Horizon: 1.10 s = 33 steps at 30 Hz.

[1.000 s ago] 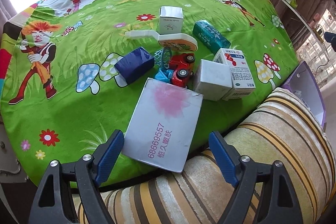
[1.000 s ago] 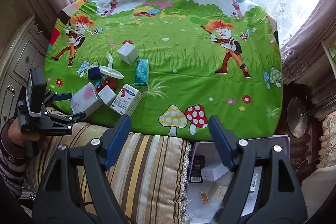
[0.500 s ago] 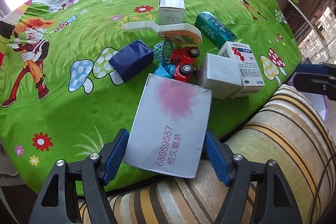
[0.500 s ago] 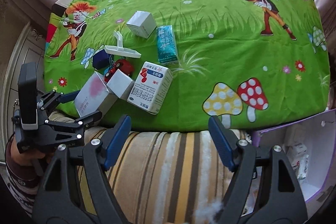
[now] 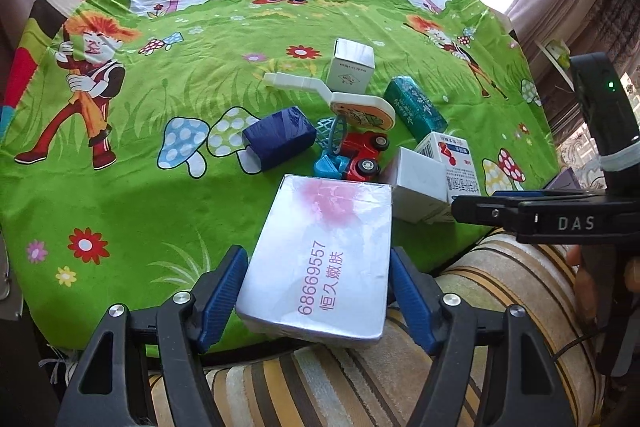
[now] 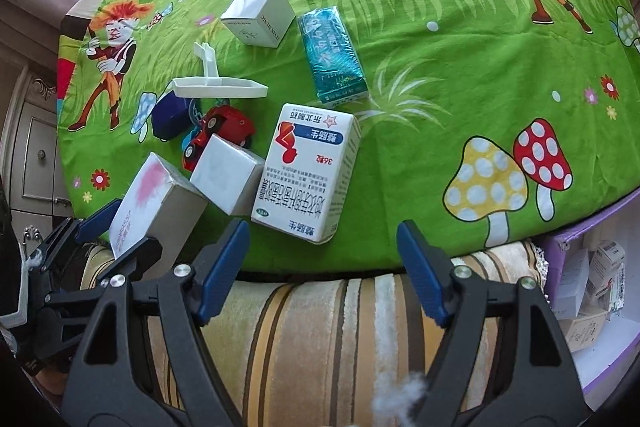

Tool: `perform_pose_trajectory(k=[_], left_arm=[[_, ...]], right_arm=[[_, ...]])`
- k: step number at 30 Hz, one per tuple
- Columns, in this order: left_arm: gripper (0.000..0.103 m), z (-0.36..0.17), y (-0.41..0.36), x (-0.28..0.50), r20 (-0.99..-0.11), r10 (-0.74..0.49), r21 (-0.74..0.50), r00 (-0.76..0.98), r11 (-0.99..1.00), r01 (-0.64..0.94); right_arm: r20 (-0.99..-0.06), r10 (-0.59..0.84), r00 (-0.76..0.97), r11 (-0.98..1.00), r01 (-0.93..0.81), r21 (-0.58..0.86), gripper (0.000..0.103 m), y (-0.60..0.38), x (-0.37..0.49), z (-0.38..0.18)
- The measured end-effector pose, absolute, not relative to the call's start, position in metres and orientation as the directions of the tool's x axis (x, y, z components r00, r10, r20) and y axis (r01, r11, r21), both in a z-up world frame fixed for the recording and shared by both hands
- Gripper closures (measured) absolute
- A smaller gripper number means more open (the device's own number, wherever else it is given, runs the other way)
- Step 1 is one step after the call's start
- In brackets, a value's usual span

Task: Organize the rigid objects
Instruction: 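Grasp the pink-printed white box with the left tool while the right tool grasps the red-and-white medicine box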

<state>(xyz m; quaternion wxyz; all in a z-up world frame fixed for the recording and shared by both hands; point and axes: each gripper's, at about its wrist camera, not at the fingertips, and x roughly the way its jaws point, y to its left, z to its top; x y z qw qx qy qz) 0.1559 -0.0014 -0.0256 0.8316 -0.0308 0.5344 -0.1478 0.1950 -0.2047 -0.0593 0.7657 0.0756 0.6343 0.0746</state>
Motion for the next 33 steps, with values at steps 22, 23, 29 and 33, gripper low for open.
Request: perform_pose_trajectory(k=[22, 23, 29, 33], left_arm=[[0.033, -0.013, -0.002, 0.142, -0.839, -0.303, -0.255, 0.452, 0.953, 0.166], [0.033, -0.013, -0.004, 0.141, -0.841, -0.301, -0.251, 0.45, 0.953, 0.169], [0.033, -0.012, -0.012, 0.132, -0.844, -0.307, -0.252, 0.44, 0.951, 0.179], [0.033, -0.011, -0.015, 0.123, -0.844, -0.319, -0.269, 0.432, 0.947, 0.174]], right_arm=[[-0.976, 0.106, 0.191, 0.992, 0.048, 0.117, 0.04, -0.198, 0.239, -0.081], [-0.976, 0.095, 0.197, 0.993, 0.043, 0.106, 0.044, -0.196, 0.239, -0.08], [-0.969, 0.116, 0.217, 0.992, 0.016, 0.123, 0.059, -0.198, 0.231, -0.077], [-0.955, 0.132, 0.266, 0.991, 0.0, 0.137, 0.059, -0.203, 0.211, -0.064]])
